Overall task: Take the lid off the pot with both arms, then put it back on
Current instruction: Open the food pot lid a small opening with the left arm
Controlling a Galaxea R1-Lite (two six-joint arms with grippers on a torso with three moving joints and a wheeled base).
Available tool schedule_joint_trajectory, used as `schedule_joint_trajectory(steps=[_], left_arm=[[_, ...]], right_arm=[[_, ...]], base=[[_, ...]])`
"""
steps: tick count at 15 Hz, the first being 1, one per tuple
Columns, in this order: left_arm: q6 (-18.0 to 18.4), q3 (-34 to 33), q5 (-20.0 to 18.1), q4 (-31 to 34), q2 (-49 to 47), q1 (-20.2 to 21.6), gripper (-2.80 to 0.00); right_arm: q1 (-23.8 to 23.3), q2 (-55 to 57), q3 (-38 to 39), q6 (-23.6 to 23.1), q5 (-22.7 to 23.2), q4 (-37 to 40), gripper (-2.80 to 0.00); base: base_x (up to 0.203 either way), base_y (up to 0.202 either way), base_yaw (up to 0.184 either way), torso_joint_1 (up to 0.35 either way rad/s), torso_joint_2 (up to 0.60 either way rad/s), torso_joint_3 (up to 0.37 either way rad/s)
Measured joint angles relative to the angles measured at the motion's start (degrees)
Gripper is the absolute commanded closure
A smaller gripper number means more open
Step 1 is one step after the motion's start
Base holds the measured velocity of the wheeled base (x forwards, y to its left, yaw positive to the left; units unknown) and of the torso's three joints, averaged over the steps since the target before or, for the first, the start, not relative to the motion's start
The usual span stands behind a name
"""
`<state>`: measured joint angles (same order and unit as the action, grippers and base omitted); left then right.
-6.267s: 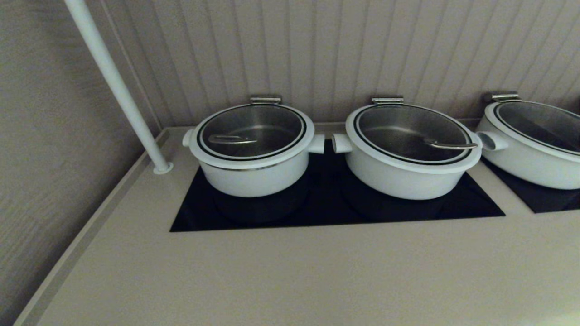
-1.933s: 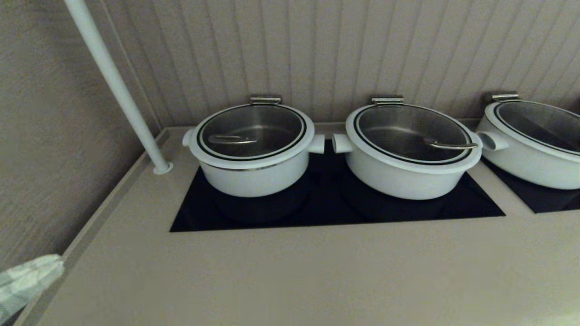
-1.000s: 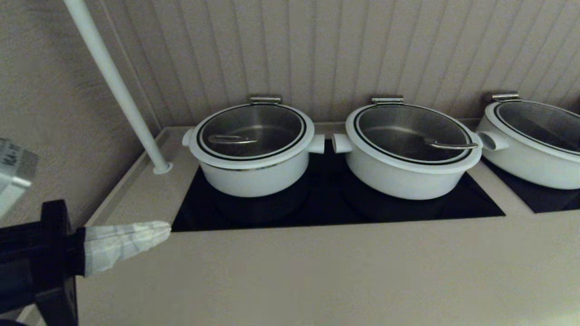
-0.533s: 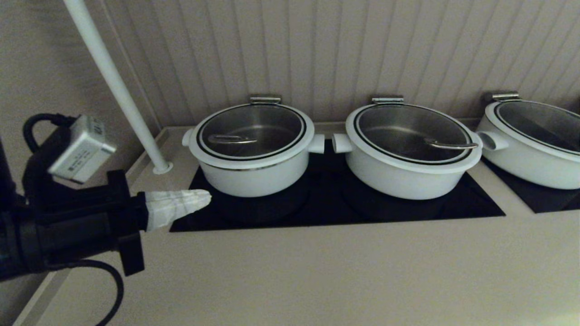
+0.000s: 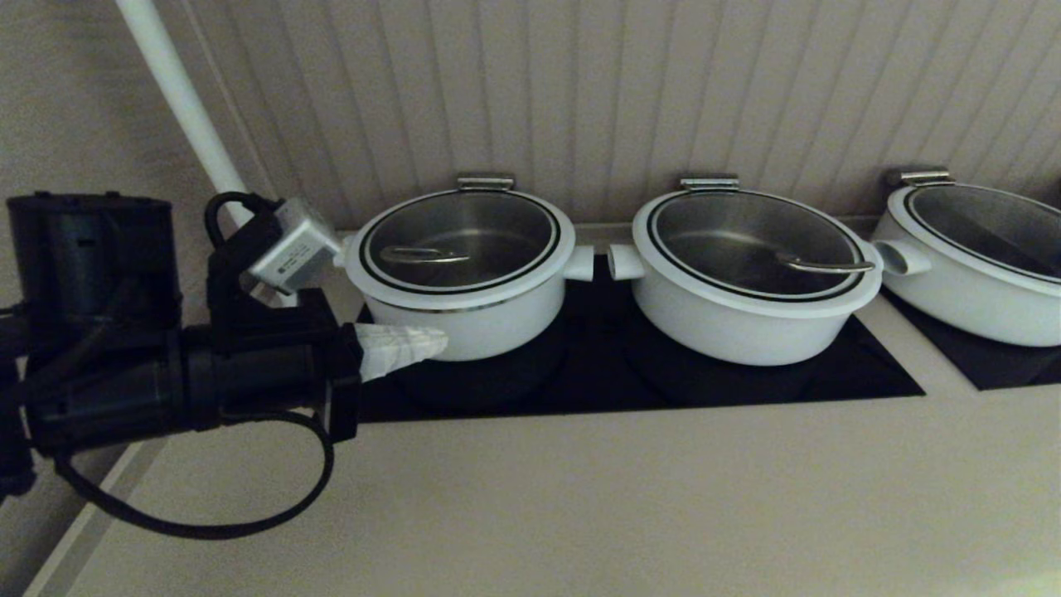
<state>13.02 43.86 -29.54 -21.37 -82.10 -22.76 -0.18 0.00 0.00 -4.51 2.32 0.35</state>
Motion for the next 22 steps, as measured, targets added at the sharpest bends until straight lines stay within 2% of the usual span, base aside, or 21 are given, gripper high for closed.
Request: schedule_joint_trajectory(steps=[7,11,17,22], left_arm=[[0.1,2.0,0.5,-3.8,-7.2,0.5,0.00],[-0.1,2.4,6.0,-12.1,-11.0,1.4,0.00],[0.3,3.2,6.6,-12.4,-13.7,4.1,0.00],[0.1,7.3,8.9,-12.4,-16.1,6.5,0.00]], right_arm=[[0.0,0.0,0.0,0.0,0.0,0.0,0.00],[0.0,0.0,0.0,0.0,0.0,0.0,0.00],[0.0,0.0,0.0,0.0,0.0,0.0,0.00],[0.0,0.0,0.0,0.0,0.0,0.0,0.00]], base=[[0.000,0.000,0.000,0.000,0.00,0.000],[0.000,0.000,0.000,0.000,0.00,0.000],[0.000,0.000,0.000,0.000,0.00,0.000],[0.000,0.000,0.000,0.000,0.00,0.000]])
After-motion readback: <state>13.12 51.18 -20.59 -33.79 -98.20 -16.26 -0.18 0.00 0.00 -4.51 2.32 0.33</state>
